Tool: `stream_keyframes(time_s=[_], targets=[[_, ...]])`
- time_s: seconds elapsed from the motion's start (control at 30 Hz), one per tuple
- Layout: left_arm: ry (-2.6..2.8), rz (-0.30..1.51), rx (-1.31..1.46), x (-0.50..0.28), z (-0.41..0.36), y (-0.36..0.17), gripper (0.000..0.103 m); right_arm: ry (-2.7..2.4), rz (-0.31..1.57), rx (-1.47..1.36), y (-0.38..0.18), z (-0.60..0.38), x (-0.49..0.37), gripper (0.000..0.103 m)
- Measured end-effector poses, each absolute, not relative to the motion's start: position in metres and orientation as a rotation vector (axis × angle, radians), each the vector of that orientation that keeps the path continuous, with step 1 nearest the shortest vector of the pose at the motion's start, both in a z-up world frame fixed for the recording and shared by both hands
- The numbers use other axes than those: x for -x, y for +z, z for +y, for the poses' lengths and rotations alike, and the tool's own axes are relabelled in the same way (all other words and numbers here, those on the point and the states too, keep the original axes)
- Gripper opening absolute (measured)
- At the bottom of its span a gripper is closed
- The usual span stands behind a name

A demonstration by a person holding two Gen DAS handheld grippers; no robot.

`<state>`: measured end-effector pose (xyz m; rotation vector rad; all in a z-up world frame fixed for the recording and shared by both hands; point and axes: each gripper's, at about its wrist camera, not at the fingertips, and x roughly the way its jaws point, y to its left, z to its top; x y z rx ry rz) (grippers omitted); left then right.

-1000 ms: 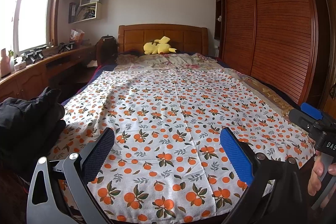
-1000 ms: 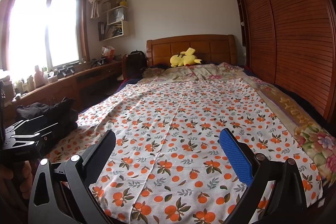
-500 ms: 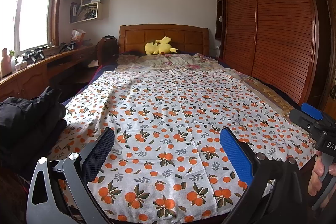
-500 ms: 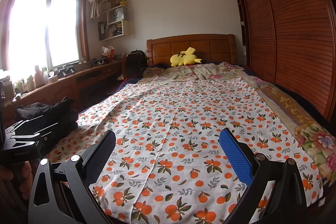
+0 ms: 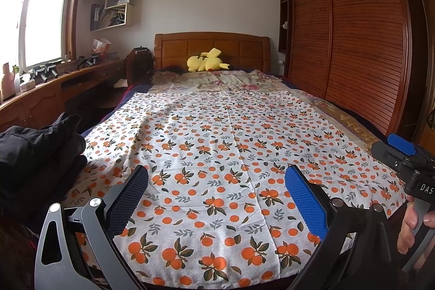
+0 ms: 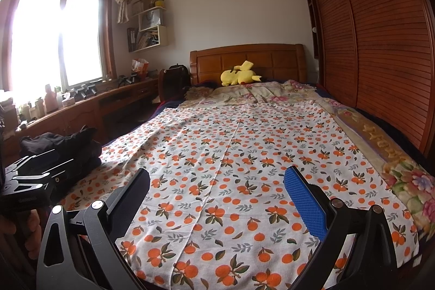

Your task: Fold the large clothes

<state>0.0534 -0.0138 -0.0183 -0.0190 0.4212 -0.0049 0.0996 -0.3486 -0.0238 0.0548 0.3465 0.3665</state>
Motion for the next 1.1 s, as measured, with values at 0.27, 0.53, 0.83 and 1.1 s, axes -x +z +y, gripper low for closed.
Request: stream_keyframes(time_s=[0.27, 0.53, 0.83, 1.1], targets=[[-0.005, 0.417, 0.020, -0.0514, -0.0141, -0.0185, 0.101, 0.367, 0.348, -0.054, -0.0242, -0.3479, -0.0994, 0.096], [-0.002, 0.414, 0.020, -0.0501, -0.0151, -0.0179, 0.101, 0.368, 0.349, -0.056, -0.0249, -0.3474, -0.0990, 0.096], [-0.004, 0.414, 0.021, -0.0494, -0.0147, -0.0175, 0.101, 0.368, 0.349, -0.055, -0.0246, -0.3474, -0.0991, 0.096], [-0.004, 0.411, 0.023, -0.0487, -0.0162, -0.0161, 0.101, 0.368, 0.351, -0.056, -0.0251, -0.3468, -0.0992, 0.096]])
